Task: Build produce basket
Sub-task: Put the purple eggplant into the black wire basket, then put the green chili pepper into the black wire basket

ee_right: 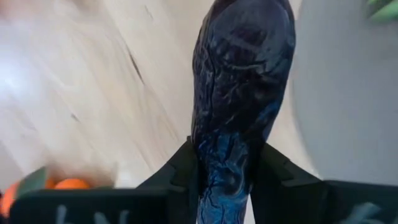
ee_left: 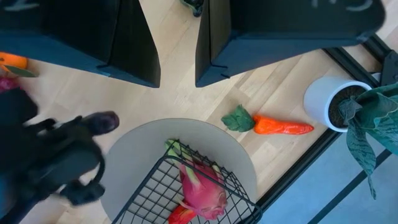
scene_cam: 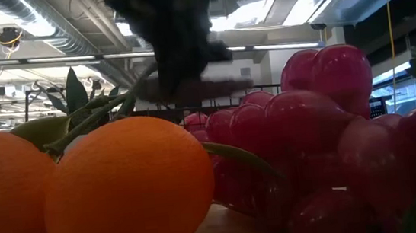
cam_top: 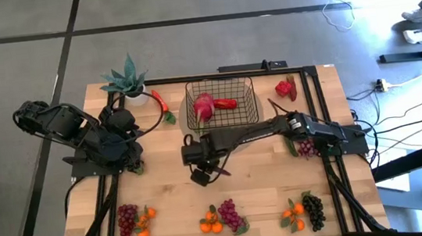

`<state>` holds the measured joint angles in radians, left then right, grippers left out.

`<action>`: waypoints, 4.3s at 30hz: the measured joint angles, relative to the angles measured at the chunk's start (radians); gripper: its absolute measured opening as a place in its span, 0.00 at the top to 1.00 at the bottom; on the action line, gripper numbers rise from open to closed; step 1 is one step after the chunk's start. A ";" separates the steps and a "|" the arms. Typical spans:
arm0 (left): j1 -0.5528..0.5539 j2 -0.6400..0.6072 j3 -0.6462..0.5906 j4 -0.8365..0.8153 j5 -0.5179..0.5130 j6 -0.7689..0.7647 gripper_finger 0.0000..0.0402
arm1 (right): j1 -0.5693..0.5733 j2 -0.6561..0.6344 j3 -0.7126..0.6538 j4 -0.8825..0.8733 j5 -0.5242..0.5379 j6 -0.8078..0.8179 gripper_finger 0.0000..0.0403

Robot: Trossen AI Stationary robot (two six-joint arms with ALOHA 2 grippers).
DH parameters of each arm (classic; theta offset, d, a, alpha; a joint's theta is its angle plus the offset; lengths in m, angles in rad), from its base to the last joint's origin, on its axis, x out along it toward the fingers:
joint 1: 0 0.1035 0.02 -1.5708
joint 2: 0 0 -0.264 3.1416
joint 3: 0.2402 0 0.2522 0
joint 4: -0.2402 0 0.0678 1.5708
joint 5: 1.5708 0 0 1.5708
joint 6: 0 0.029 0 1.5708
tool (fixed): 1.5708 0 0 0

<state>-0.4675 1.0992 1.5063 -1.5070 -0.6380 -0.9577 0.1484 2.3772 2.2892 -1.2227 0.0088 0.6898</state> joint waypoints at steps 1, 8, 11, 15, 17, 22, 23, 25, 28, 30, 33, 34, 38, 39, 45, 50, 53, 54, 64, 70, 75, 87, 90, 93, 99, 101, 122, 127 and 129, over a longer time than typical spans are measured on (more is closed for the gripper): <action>0.000 0.000 0.000 0.000 0.000 0.000 0.78 | 0.000 0.000 0.039 -0.025 0.018 -0.010 0.80; 0.000 0.000 0.000 -0.001 -0.008 0.000 0.78 | -0.020 -0.106 0.030 -0.066 0.146 -0.019 0.80; 0.000 0.000 0.000 -0.001 -0.011 0.000 0.78 | -0.042 -0.123 0.043 -0.126 0.217 -0.038 0.80; 0.000 0.000 0.000 0.000 -0.021 0.000 0.78 | -0.081 -0.145 0.068 -0.172 0.269 -0.094 0.80; 0.000 0.000 0.000 0.000 -0.029 -0.001 0.78 | -0.107 -0.154 0.066 -0.180 0.287 -0.119 0.80; 0.000 0.000 0.000 0.000 -0.033 -0.003 0.78 | -0.182 -0.155 0.064 -0.210 0.324 -0.217 0.80; 0.000 0.000 0.000 0.001 -0.034 -0.008 0.78 | -0.198 -0.155 0.064 -0.210 0.331 -0.243 0.80; 0.000 0.000 0.000 0.001 -0.038 -0.021 0.78 | -0.228 -0.156 0.064 -0.207 0.349 -0.290 0.80; 0.000 0.000 0.000 0.001 -0.056 -0.039 0.78 | -0.275 -0.156 0.064 -0.204 0.354 -0.347 0.80; 0.000 0.000 0.000 0.001 -0.061 -0.054 0.78 | -0.304 -0.156 0.063 -0.203 0.358 -0.389 0.80; 0.000 0.000 0.000 0.001 -0.082 -0.062 0.78 | -0.344 -0.156 0.033 -0.177 0.357 -0.452 0.80; 0.000 0.000 0.000 0.001 -0.089 -0.067 0.78 | -0.355 -0.156 0.018 -0.177 0.354 -0.468 0.80; 0.007 0.000 0.000 0.002 -0.108 -0.088 0.78 | -0.395 -0.156 -0.070 -0.172 0.304 -0.521 0.80; 0.012 0.000 0.000 0.001 -0.108 -0.088 0.78 | -0.404 -0.156 -0.098 -0.170 0.297 -0.535 0.80; 0.048 0.000 0.000 0.001 -0.108 -0.089 0.78 | -0.446 -0.155 -0.272 -0.118 0.265 -0.580 0.80; 0.081 0.000 0.000 0.001 -0.108 -0.088 0.78 | -0.462 -0.156 -0.369 -0.053 0.236 -0.618 0.80; 0.098 0.000 0.000 0.001 -0.108 -0.088 0.78 | -0.465 -0.156 -0.388 -0.028 0.233 -0.628 0.80; 0.103 0.000 0.000 0.001 -0.108 -0.088 0.78 | -0.465 -0.156 -0.392 -0.016 0.229 -0.629 0.80; 0.130 0.000 0.000 0.001 -0.105 -0.087 0.78 | -0.466 -0.155 -0.397 0.010 0.199 -0.638 0.72; 0.130 0.000 0.000 0.000 -0.104 -0.087 0.78 | -0.466 -0.155 -0.397 0.019 0.199 -0.640 0.62; 0.130 0.000 0.000 0.000 -0.104 -0.087 0.78 | -0.466 -0.155 -0.396 0.020 0.199 -0.635 0.56; 0.130 0.000 0.000 0.000 -0.104 -0.087 0.78 | -0.464 -0.223 -0.396 0.017 0.204 -0.585 0.55; 0.130 0.000 0.000 0.000 -0.104 -0.087 0.78 | -0.452 -0.279 -0.396 0.018 0.208 -0.536 0.55; 0.130 0.000 0.000 0.000 -0.104 -0.086 0.78 | -0.427 -0.351 -0.394 0.013 0.207 -0.465 0.55; 0.129 0.000 0.000 0.000 -0.100 -0.083 0.78 | -0.355 -0.489 -0.394 -0.055 0.205 -0.259 0.55; 0.129 0.000 0.000 0.000 -0.094 -0.070 0.78 | -0.330 -0.528 -0.394 -0.101 0.204 -0.183 0.55; 0.128 0.000 0.000 0.000 -0.021 0.026 0.78 | -0.096 -0.639 -0.673 -0.352 0.031 0.396 0.55; 0.129 0.000 0.000 0.001 -0.021 0.026 0.78 | -0.109 -0.703 -0.862 -0.350 -0.041 0.466 0.55; 0.129 0.000 0.000 0.001 -0.022 0.027 0.78 | -0.120 -0.723 -0.929 -0.350 -0.052 0.491 0.55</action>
<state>-0.3387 1.0992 1.5066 -1.5063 -0.6598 -0.9312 0.0287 1.6538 1.3599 -1.5730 -0.0430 1.1813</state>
